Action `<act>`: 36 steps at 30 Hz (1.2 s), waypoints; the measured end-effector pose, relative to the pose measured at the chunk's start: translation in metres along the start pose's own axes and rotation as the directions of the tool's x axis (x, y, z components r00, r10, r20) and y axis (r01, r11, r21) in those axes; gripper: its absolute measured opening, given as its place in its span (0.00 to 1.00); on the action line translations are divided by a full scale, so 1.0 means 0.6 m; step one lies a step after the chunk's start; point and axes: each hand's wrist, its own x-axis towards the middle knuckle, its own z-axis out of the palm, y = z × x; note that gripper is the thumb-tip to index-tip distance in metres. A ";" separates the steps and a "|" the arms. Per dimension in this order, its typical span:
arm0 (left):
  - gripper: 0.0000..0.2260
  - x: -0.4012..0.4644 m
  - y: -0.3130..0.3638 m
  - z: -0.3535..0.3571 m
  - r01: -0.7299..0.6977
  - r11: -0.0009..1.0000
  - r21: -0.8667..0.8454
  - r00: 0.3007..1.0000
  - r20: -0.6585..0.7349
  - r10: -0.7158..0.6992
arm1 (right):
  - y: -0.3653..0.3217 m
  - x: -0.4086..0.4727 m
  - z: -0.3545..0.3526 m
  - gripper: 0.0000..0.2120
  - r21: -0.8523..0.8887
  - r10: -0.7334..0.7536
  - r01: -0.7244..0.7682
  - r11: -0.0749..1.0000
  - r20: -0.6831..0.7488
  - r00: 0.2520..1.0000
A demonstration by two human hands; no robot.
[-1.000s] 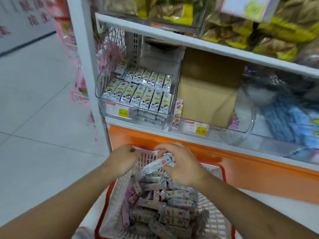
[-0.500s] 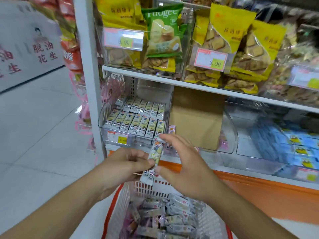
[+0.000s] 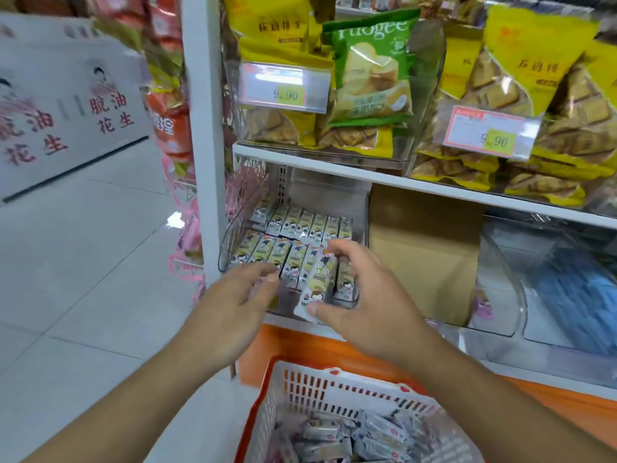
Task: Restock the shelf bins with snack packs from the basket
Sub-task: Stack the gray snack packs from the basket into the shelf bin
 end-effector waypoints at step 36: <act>0.13 -0.010 -0.028 0.017 -0.213 0.970 0.119 0.977 0.036 0.211 | 0.008 0.081 0.025 0.16 -0.063 -0.115 0.118 0.991 0.061 0.992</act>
